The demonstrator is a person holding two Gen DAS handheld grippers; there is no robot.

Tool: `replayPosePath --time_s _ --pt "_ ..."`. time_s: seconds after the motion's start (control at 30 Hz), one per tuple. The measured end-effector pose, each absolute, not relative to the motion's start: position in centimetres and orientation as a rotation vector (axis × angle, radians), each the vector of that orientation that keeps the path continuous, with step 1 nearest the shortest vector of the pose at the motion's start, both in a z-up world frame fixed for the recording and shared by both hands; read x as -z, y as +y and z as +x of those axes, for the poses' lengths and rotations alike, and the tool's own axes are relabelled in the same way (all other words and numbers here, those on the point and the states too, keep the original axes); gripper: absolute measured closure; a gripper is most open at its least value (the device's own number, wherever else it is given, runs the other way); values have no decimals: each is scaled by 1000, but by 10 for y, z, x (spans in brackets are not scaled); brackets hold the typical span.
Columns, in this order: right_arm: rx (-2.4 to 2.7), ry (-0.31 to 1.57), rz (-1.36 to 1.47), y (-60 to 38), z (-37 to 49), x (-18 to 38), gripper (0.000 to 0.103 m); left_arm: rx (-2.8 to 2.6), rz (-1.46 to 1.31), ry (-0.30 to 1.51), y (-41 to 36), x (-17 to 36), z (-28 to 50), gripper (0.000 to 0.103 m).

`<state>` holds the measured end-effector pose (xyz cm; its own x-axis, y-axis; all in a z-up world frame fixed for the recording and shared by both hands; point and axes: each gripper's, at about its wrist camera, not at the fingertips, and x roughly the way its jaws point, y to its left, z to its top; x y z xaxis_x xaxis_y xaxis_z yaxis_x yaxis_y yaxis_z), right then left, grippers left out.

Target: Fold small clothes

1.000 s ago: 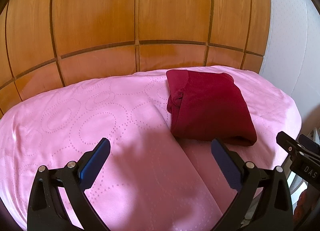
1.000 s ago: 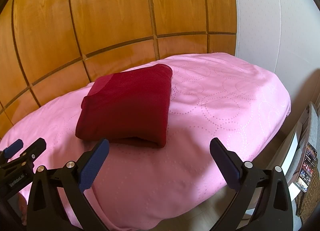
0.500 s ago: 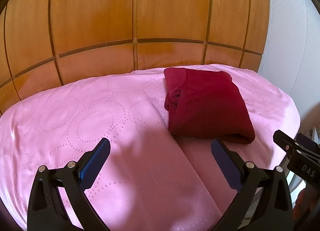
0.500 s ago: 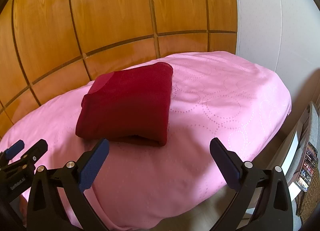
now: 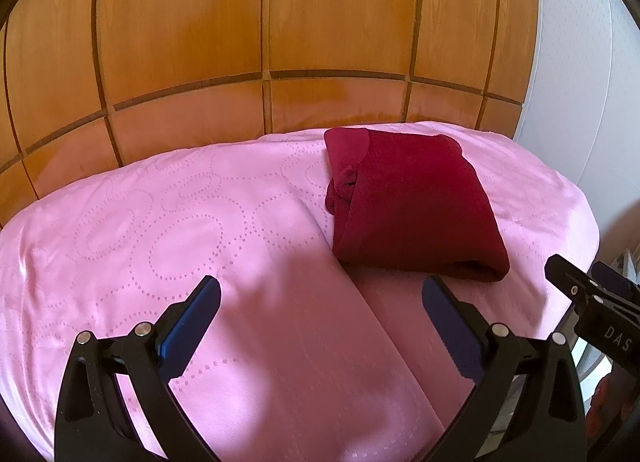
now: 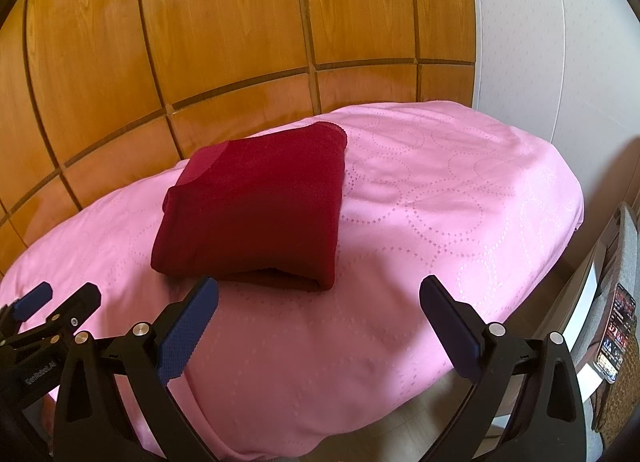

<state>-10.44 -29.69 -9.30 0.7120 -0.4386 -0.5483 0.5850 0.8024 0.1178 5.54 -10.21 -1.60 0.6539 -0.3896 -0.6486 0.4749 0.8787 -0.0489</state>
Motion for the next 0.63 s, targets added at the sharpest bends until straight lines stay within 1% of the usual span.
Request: replayPosePath --time_s 0.37,0.63 --pt "576 529 293 -297 -104 94 4 497 130 711 -102 17 56 2" --pt "571 541 296 -298 -100 98 4 497 109 753 -100 24 63 2"
